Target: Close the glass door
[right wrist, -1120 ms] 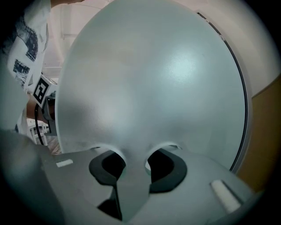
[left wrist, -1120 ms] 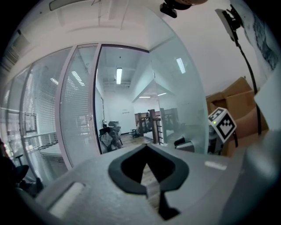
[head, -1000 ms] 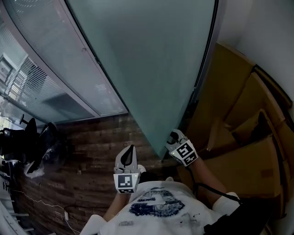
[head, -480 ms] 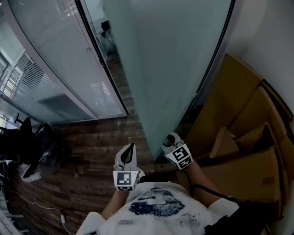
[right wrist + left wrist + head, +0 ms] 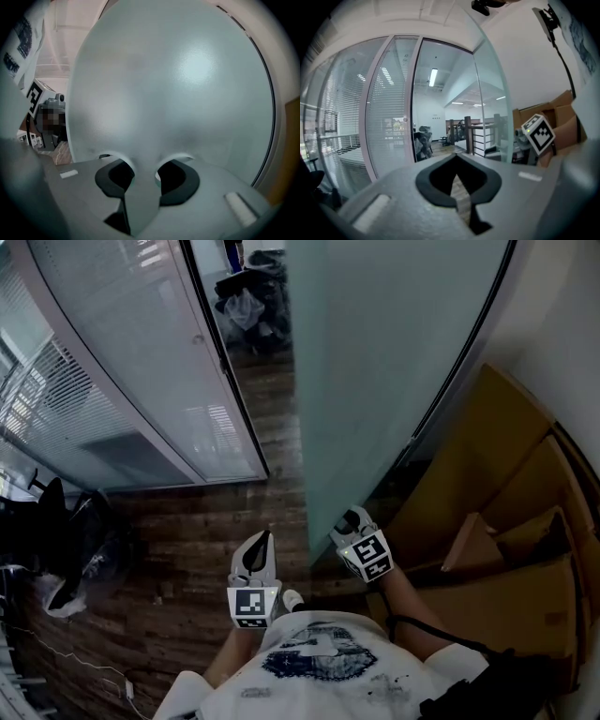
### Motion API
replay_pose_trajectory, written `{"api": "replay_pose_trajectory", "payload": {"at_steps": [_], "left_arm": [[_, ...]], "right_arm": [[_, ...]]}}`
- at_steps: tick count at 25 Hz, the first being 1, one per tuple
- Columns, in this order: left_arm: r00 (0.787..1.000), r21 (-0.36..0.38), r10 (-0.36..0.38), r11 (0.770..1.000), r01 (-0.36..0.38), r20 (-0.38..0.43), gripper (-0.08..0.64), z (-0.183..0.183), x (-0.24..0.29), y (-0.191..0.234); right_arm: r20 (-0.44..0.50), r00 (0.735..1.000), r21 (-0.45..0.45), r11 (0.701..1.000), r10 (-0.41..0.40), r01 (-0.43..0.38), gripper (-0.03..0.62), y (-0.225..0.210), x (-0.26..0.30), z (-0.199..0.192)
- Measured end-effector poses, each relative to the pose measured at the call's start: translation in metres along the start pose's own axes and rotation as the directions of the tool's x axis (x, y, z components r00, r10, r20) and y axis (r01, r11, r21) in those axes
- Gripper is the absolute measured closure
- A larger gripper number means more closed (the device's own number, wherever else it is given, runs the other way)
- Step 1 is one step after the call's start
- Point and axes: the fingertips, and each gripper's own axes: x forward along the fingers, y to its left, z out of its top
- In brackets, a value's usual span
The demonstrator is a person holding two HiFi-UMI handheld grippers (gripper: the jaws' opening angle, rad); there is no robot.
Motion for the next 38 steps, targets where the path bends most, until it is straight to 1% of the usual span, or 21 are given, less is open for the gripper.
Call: {"api": "replay_pose_trajectory", "payload": {"at_steps": [4, 8, 11, 16, 20, 29, 34, 38], "left_arm": [[1.000, -0.001, 0.000, 1.000, 0.000, -0.010, 0.558, -0.007, 0.005, 0.020], [0.999, -0.002, 0.027, 1.000, -0.027, -0.035, 0.558, -0.017, 0.006, 0.044], [0.998, 0.004, 0.046, 0.999, -0.046, -0.034, 0.558, -0.018, 0.003, 0.062], [0.996, 0.000, 0.079, 0.997, -0.079, -0.040, 0.558, -0.024, 0.002, 0.110], [0.990, -0.010, 0.132, 0.991, -0.133, -0.056, 0.558, -0.032, -0.002, 0.147], [0.979, -0.035, 0.187, 0.981, -0.190, -0.082, 0.558, -0.044, -0.002, 0.183], [0.971, -0.039, 0.220, 0.974, -0.225, -0.096, 0.558, -0.046, -0.005, 0.202], [0.958, -0.043, 0.258, 0.963, -0.265, -0.124, 0.558, -0.053, 0.013, 0.233]], "right_arm": [[0.010, 1.000, 0.010, 1.000, -0.016, 0.016, 0.456, -0.002, 0.021, 0.007], [0.022, 0.999, 0.022, 0.999, -0.038, 0.038, 0.456, -0.005, 0.037, 0.016], [0.040, 0.998, 0.024, 0.998, -0.053, 0.052, 0.456, -0.008, 0.048, 0.022], [0.051, 0.995, 0.035, 0.996, -0.081, 0.080, 0.456, -0.015, 0.082, 0.033], [0.063, 0.993, 0.044, 0.994, -0.099, 0.096, 0.456, -0.021, 0.108, 0.042], [0.084, 0.990, 0.049, 0.993, -0.109, 0.105, 0.459, -0.036, 0.164, 0.062], [0.102, 0.985, 0.036, 0.990, -0.141, 0.138, 0.462, -0.042, 0.186, 0.075], [0.114, 0.978, 0.022, 0.985, -0.174, 0.173, 0.463, -0.054, 0.219, 0.083]]}}
